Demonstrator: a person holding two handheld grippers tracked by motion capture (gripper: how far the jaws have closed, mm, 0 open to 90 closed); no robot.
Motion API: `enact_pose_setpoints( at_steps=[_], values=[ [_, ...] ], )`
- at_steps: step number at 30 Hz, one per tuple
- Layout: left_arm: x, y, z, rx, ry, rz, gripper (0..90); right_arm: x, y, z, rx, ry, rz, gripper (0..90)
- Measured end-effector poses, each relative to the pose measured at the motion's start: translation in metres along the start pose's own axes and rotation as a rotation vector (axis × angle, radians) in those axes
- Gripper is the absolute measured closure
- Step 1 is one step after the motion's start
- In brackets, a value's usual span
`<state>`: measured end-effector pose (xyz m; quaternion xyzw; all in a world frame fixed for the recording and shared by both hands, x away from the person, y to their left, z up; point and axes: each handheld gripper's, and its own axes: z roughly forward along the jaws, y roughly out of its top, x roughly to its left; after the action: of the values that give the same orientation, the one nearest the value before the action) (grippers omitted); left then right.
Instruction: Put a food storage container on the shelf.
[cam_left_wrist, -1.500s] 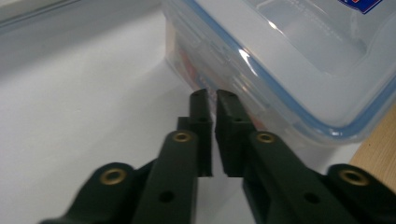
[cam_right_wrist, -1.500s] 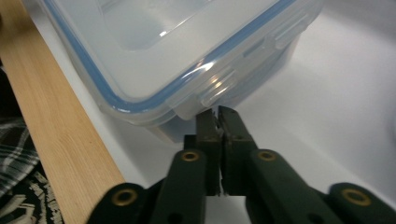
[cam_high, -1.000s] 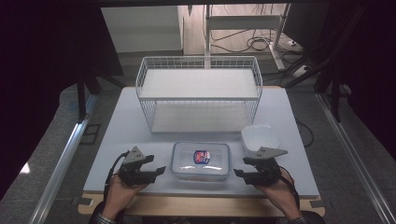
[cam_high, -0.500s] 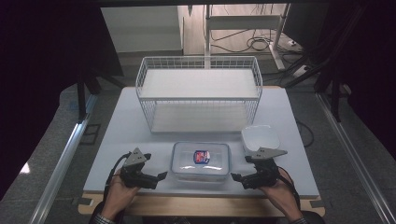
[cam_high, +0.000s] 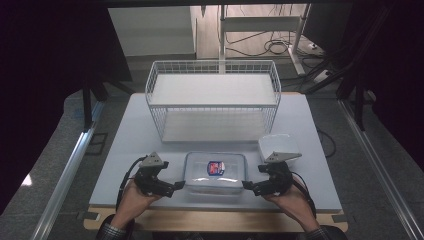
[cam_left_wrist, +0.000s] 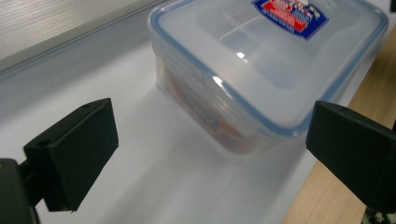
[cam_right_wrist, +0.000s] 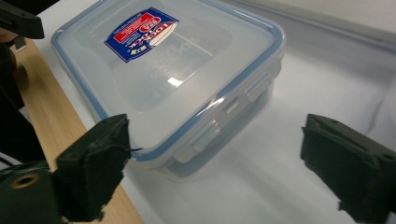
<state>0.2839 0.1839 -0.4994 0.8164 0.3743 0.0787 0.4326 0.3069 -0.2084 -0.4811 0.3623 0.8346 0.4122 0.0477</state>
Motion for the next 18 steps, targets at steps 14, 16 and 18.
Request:
enact_pose_setpoints(
  at_steps=[14,16,18],
  values=[
    [0.022,0.015,0.035,0.065,-0.206,-0.104,3.0,-0.01,0.012,0.033,0.075,0.144,0.139,8.8],
    [0.023,0.014,0.044,0.091,-0.291,-0.146,2.3,-0.011,0.012,0.036,0.086,0.173,0.172,8.5],
    [0.022,0.013,0.048,0.093,-0.331,-0.169,2.8,-0.011,0.011,0.039,0.092,0.196,0.193,7.9]
  ],
)
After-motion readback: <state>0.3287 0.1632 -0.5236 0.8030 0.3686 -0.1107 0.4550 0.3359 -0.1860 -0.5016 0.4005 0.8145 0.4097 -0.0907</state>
